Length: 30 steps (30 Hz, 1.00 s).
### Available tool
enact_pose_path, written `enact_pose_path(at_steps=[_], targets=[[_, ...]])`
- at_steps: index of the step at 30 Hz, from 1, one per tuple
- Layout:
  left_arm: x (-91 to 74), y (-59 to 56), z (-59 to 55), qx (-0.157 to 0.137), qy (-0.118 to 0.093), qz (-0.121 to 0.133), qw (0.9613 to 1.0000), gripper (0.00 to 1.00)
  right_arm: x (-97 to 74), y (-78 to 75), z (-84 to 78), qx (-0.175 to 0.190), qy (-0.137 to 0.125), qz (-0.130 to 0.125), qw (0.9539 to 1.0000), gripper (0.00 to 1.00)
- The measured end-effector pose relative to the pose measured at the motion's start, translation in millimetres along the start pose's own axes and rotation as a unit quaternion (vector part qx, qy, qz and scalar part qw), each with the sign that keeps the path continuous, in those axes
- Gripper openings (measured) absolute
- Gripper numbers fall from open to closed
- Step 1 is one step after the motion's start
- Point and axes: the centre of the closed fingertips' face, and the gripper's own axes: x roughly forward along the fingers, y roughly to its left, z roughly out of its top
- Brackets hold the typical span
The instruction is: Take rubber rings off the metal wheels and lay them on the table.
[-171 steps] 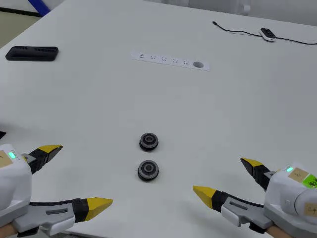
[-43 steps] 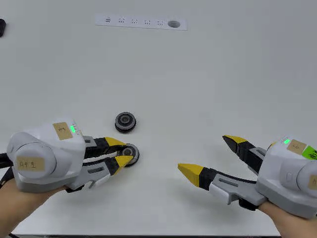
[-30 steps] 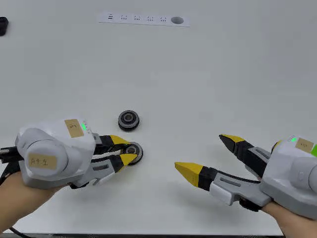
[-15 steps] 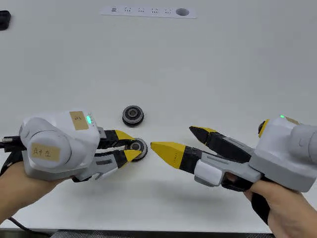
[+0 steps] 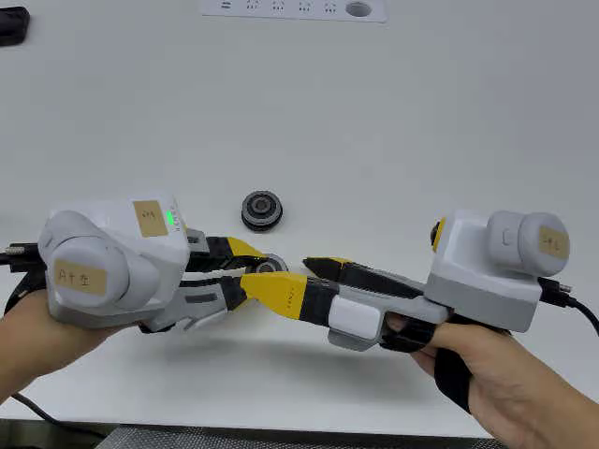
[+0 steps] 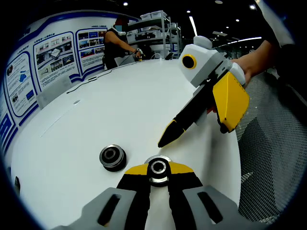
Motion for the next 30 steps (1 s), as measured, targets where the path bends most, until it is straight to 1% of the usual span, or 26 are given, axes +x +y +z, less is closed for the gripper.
enact_pose_path(at_steps=[5,7,13,25,28,30], targets=[[0.2,0.5,-0.9,0.000,-0.002,-0.003,1.0000,0.13,4.1,-2.5,-2.6,0.007,0.006,-0.001,1.0000,0.74],[0.3,0.5,-0.8,0.000,-0.003,-0.003,1.0000,0.13,5.7,-1.4,-4.5,0.016,0.010,0.002,0.9998,0.74],[0.4,0.6,-1.6,-0.003,-0.004,-0.003,1.0000,0.13,8.7,1.9,-8.8,0.017,0.017,0.007,0.9997,0.73],[0.5,0.8,-2.7,-0.003,-0.004,-0.004,1.0000,0.13,7.4,2.7,-11.0,0.026,0.023,0.002,0.9994,0.72],[0.5,0.9,-3.1,-0.004,-0.004,-0.003,1.0000,0.13,6.6,4.2,-12.7,0.027,0.034,0.003,0.9990,0.73],[0.5,0.9,-3.1,-0.003,-0.004,-0.003,1.0000,0.13,5.8,3.6,-13.5,0.035,0.035,0.001,0.9988,0.71]])
